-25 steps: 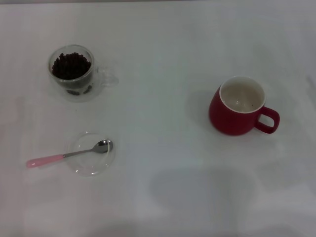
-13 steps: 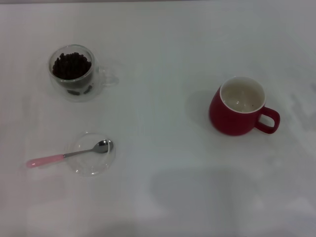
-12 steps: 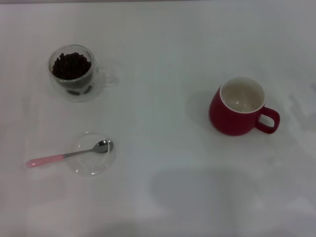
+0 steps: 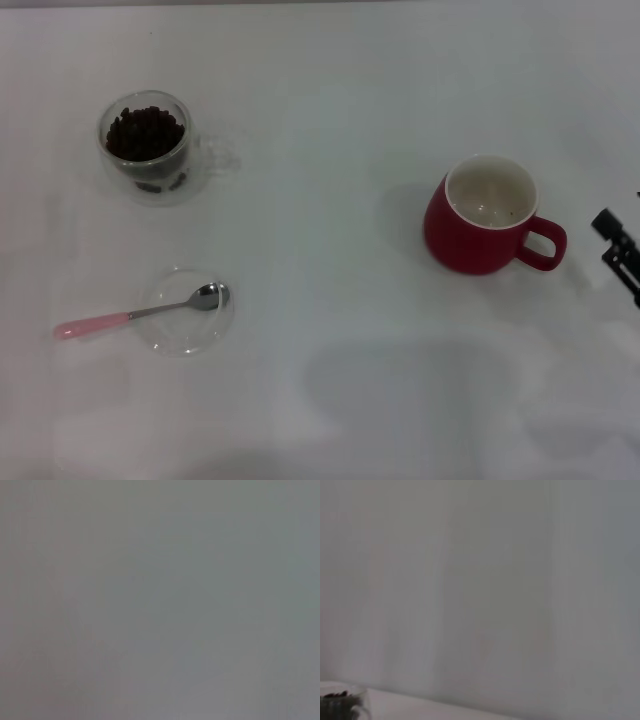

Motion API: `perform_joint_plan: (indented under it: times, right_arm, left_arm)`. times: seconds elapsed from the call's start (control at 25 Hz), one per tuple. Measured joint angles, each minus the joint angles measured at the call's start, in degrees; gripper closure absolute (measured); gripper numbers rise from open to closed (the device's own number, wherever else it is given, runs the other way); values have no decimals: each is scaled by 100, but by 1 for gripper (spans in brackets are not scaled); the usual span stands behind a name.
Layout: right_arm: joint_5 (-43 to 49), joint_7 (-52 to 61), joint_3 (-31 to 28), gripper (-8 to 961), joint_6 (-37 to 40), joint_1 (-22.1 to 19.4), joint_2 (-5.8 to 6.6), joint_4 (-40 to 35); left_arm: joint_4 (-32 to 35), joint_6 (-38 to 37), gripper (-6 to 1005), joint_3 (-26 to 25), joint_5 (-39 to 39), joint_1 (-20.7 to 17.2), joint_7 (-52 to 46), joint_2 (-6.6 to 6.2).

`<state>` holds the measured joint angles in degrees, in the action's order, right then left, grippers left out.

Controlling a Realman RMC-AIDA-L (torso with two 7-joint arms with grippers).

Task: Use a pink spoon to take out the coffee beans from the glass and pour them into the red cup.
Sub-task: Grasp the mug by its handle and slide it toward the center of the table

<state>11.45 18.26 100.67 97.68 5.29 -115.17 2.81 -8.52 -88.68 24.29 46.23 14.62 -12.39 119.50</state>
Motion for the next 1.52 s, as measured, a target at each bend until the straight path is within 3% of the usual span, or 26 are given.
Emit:
perform_joint_plan:
  times: [1.16,1.52]
  right_arm:
    - [573,-28,247,350,-1596,234,-41,-441]
    - [373,-61,26,406,-2232,274,-41,-676]
  left_arm:
    - [-154,-10,256,6,80,14,-44,12]
    - [-149,-8,256,5,80,-10,-44,12]
